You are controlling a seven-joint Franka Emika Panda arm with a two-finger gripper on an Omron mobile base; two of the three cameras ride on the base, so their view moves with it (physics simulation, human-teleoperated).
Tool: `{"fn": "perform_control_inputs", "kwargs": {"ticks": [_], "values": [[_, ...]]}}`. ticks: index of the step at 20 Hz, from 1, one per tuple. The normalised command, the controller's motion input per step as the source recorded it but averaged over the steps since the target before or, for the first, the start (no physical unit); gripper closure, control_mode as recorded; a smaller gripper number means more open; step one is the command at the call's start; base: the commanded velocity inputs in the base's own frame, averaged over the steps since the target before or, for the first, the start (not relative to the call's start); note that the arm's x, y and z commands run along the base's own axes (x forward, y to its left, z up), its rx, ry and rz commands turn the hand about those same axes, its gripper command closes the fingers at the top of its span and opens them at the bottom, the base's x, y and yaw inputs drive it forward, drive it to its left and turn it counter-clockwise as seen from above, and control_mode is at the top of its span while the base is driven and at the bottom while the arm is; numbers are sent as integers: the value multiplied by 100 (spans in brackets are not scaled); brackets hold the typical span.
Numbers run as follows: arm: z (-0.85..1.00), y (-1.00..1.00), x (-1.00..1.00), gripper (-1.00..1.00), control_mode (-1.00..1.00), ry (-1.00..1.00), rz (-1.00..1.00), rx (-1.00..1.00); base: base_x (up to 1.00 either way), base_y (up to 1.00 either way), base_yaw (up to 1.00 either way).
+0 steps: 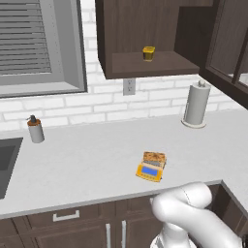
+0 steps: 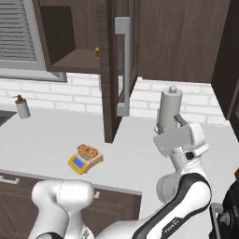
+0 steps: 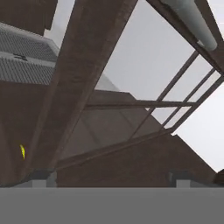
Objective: Pick the bar and place it on the digital scale for weighing, and close the cabinet.
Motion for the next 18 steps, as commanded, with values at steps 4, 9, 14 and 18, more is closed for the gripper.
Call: {"fn": "perform_control_inputs", "kwargs": {"ticks": [4,9,14,18], "values": [[74,34,29,-100,-100,-17,18,0,0,0,0],[99,51,-14,-100,-100,-9,8,-5,0,0,0],[93,85,-8,-100,-100,-4,6,-10,0,0,0],[58,100,0,-100,-100,0,5,-11,0,0,0]]}}
